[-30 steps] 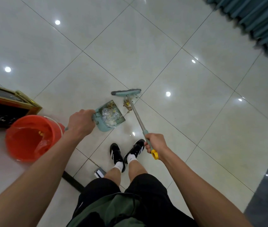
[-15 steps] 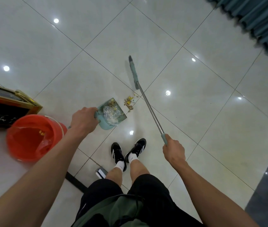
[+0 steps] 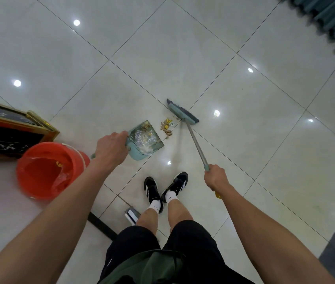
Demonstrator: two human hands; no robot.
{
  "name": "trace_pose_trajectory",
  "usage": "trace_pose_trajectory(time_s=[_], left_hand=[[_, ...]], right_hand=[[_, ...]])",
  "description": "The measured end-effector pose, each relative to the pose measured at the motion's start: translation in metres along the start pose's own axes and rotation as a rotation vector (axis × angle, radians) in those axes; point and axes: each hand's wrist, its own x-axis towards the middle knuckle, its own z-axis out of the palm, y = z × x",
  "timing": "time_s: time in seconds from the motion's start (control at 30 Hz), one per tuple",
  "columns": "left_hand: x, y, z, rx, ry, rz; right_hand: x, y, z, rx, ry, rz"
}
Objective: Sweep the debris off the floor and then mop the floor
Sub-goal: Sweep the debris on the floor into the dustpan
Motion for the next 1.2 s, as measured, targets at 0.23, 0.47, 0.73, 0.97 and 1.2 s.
trace_pose_trajectory(time_s=[0.23,0.47,0.73,0.97,1.2], left_hand=[[-0.003,-0.017,0.013,-0.021,0.014,-0.039],[-0.007,-0.004,0.014,-0.014,0.007,-0.024],[-0.014,-0.020,0.009,-0.119,0.031,-0.095],[-0.022,-0.032,0.014,-0.138,0.022,-0.093],[-0.039,-0.052,0.021,-0.259,0.050,-0.159]], right_hand=[[-0.014,0.007,0.009,0.082,-0.142,0.050],[-0.053,-0.011,0.018,0.256,-0.323,0.069],[-0.074,-0.010,-0.006,0.459,-0.369,0.158],[-0.085,0.005,-0.020,0.550,-0.334,0.175],[-0.094,-0.010,-0.026,0.536,-0.246,0.114]])
